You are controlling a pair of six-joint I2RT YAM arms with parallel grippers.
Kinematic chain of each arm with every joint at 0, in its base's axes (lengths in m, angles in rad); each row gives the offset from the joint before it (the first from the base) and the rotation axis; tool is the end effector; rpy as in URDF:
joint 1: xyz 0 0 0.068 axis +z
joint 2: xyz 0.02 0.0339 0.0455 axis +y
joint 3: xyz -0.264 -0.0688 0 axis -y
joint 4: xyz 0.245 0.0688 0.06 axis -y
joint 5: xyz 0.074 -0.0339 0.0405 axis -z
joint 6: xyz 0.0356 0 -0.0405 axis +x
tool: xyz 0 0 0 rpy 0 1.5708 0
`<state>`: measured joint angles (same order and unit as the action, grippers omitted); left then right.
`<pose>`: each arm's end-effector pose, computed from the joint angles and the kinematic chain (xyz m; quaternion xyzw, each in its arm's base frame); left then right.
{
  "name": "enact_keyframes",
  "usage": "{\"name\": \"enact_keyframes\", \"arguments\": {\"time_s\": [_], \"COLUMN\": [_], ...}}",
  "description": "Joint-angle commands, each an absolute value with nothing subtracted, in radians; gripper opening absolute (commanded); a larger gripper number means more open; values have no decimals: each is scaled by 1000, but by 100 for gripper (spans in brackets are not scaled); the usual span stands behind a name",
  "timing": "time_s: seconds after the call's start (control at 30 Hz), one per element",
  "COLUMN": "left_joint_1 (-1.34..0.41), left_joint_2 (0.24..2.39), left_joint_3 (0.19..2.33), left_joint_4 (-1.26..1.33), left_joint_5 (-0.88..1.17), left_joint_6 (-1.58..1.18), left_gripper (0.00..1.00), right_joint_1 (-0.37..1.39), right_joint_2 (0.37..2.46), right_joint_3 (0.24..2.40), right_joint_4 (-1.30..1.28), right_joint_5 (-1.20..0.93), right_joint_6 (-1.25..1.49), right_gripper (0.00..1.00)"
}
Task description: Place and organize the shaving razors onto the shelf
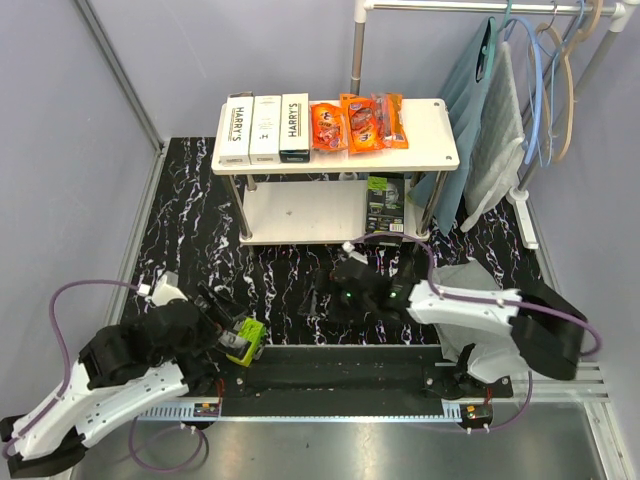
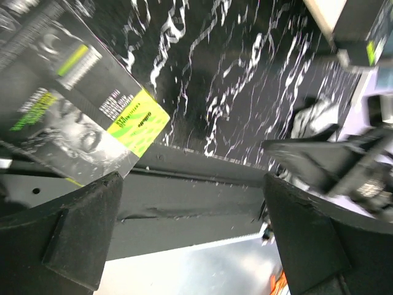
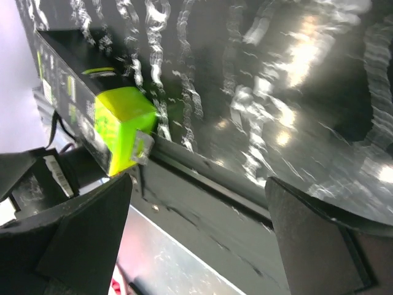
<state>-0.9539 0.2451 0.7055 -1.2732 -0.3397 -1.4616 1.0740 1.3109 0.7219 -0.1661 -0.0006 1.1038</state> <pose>0.0274 -0.0182 0.2621 -0.2905 0.8706 -0.2851 0.2763 0.1282 0.2365 0.2073 0.0136 0.9179 0.3516 0.1836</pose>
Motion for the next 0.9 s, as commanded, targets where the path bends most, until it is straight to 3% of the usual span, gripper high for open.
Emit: {"name": "enact_keyframes", "arguments": {"time_s": [0.0, 0.3, 0.73, 0.87], "left_joint_1": [-954, -954, -954, -954], "left_joint_2": [331, 488, 592, 614], "left_joint_3": [785, 840, 1037, 1153], "left_joint_4": [-1548, -1539, -1537, -1514], "left_joint_5": [-457, -537, -597, -606], "left_joint_6": [-1516, -1471, -1390, -1353], "left_gripper": [99, 99, 99, 99], "right_joint_1": [1085, 1086, 1152, 1164], "right_joint_2": [1494, 1735, 1966, 2009], "right_joint_3": [871, 1129, 1296, 1341], "right_joint_4": [55, 90, 5, -55], "right_joint_5": [-112, -201, -279, -288], "right_joint_6": [1049, 971, 881, 877], "right_gripper": [100, 100, 100, 94]}}
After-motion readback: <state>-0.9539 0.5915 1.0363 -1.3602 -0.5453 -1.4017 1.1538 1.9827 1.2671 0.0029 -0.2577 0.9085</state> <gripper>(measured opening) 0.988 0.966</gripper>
